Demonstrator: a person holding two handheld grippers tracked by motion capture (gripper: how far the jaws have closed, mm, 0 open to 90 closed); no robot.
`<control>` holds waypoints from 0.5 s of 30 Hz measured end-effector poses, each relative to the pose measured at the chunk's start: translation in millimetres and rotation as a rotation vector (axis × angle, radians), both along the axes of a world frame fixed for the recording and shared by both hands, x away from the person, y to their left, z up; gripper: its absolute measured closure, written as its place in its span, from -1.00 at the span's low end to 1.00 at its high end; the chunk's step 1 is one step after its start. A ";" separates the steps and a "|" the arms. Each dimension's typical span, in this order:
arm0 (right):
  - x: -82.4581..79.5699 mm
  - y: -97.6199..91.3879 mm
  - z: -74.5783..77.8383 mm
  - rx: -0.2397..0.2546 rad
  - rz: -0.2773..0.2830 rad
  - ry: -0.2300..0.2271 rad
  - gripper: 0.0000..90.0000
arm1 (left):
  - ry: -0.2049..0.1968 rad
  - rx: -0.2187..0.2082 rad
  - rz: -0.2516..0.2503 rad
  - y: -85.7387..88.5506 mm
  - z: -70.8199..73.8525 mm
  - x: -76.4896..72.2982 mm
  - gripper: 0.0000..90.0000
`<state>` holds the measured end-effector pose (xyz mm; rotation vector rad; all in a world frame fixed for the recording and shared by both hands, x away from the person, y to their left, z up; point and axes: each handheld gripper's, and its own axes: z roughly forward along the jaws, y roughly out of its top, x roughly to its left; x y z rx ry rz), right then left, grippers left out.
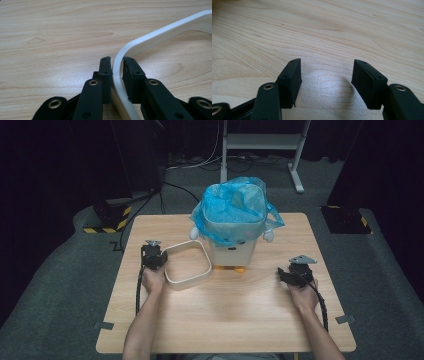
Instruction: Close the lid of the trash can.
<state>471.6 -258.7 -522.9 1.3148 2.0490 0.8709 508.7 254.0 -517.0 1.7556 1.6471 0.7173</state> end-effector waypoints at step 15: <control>-0.4 0.6 -0.1 -0.002 0.005 -0.002 -0.11 | -0.001 0.021 -0.029 4.1 0.5 0.9 0.76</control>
